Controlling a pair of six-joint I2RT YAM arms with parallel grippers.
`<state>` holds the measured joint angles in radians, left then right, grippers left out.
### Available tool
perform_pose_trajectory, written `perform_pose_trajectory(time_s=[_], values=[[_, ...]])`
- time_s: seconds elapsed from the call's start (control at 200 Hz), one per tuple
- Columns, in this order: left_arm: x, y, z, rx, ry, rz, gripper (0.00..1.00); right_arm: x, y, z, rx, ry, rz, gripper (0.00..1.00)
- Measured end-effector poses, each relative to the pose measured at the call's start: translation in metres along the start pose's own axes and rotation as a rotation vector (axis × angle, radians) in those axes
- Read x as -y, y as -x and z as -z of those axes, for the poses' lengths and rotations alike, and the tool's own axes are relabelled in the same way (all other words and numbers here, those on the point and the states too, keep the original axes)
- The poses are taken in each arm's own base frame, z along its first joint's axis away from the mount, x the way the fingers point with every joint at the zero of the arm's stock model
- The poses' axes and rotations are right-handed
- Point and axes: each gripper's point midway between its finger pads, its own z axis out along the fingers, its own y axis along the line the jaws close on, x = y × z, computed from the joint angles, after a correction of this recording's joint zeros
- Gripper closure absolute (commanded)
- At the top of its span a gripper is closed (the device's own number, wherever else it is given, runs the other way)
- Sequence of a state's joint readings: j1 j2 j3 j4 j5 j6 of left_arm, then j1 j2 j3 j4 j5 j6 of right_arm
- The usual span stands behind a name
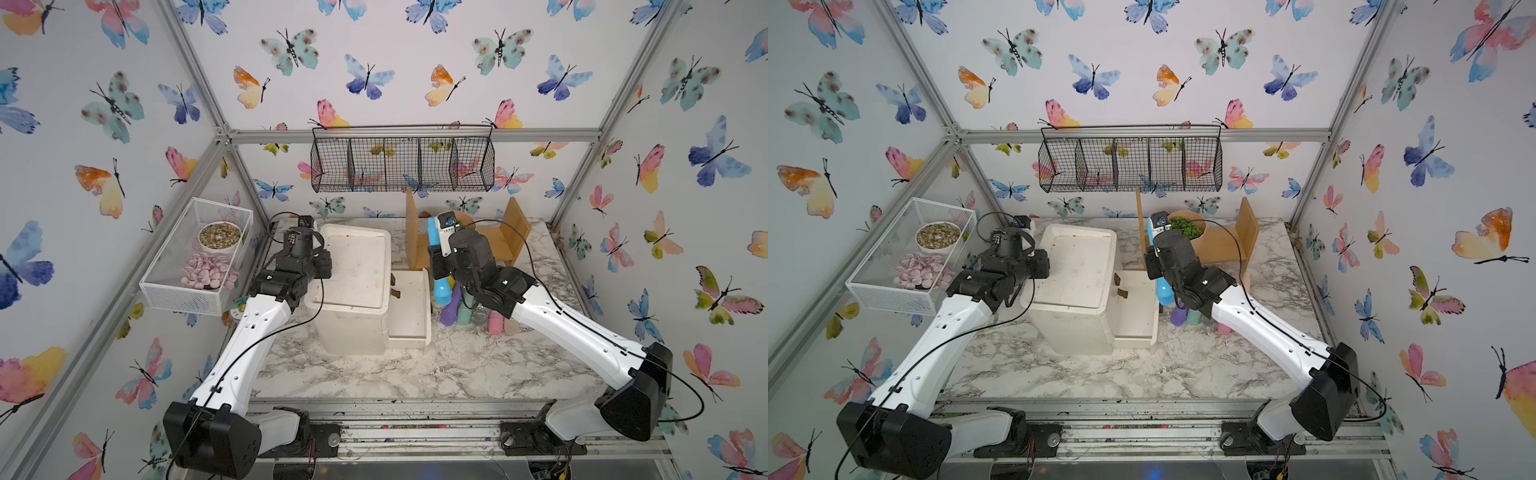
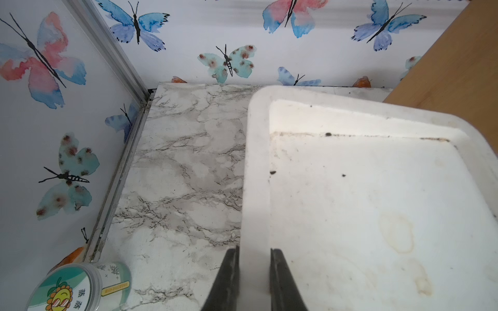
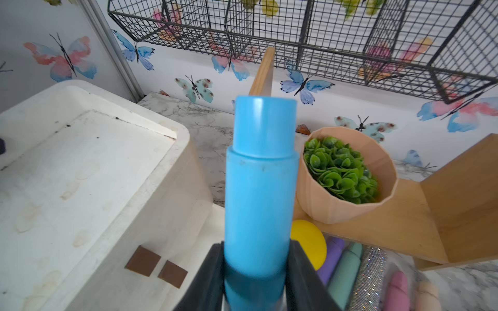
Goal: Take the microphone out of the drawer
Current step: Place the microphone at the center of the board.
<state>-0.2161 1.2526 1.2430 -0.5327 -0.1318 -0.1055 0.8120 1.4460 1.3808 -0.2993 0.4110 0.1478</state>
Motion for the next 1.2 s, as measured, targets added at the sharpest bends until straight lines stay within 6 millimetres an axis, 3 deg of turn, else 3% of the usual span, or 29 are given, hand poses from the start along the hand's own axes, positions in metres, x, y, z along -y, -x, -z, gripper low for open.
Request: perform_pose_trajectory(time_s=[0.18, 0.33, 0.621, 0.776, 1.196], values=[[0.000, 0.000, 0.000, 0.000, 0.000, 0.000, 1.00, 0.038, -0.012, 0.011, -0.018, -0.115, 0.058, 0.81], [0.000, 0.000, 0.000, 0.000, 0.000, 0.000, 1.00, 0.092, -0.027, 0.012, -0.049, -0.236, 0.024, 0.81], [0.000, 0.000, 0.000, 0.000, 0.000, 0.000, 1.00, 0.188, -0.074, 0.012, -0.153, -0.432, -0.069, 0.83], [0.000, 0.000, 0.000, 0.000, 0.000, -0.001, 1.00, 0.223, -0.091, 0.010, -0.204, -0.514, -0.095, 0.84], [0.000, 0.001, 0.000, -0.006, 0.001, -0.003, 1.00, 0.309, -0.170, 0.003, -0.451, -0.672, -0.173, 0.84]])
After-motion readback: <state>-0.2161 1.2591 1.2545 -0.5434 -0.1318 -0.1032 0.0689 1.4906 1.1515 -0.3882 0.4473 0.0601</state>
